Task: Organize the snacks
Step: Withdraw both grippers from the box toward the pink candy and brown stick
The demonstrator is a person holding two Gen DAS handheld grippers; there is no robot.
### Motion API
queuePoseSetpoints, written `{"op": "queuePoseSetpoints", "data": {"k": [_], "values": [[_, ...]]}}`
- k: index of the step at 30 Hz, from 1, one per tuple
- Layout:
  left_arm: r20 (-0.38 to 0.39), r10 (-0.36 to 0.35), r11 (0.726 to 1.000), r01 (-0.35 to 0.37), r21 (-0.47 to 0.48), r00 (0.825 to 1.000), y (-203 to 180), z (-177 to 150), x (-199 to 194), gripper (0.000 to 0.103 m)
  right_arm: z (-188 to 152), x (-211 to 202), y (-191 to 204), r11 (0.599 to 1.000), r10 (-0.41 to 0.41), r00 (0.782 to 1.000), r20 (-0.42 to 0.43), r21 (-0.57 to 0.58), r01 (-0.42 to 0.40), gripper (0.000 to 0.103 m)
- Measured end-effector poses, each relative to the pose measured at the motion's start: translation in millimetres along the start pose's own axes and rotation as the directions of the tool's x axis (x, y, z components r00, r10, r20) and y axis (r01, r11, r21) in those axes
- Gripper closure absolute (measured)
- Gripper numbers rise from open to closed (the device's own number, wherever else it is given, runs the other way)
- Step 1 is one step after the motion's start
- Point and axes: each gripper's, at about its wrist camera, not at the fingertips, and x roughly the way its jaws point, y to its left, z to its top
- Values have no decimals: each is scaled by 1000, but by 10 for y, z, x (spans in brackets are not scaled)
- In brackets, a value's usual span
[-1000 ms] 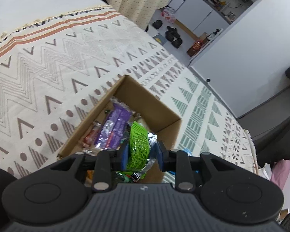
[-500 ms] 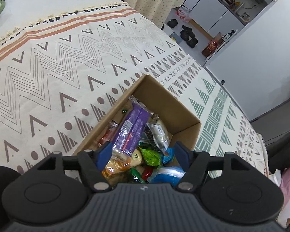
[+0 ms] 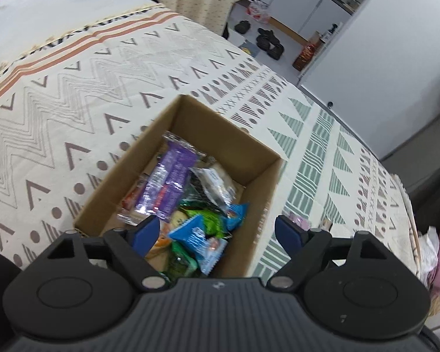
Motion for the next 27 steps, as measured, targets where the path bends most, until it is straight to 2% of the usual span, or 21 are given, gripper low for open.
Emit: {"op": "queuePoseSetpoints", "data": {"k": [8, 12, 16, 27], "values": [[20, 3, 991, -6, 136, 1000, -375, -48, 30, 18, 88, -49, -347, 1000, -4, 1000, 9, 18, 4, 59], [-7, -4, 987, 5, 158, 1000, -559, -43, 92, 18, 158, -58, -515, 999, -5, 1000, 19, 38, 4, 59], [-20, -5, 974, 10, 224, 1000, -795, -63, 205, 18, 238, -86, -699, 998, -11, 999, 34, 66, 9, 59], [-70, 4, 959, 16, 284, 998, -1241, -115, 571, 18, 397, -1, -1068, 993, -32, 998, 53, 114, 26, 59]]}}
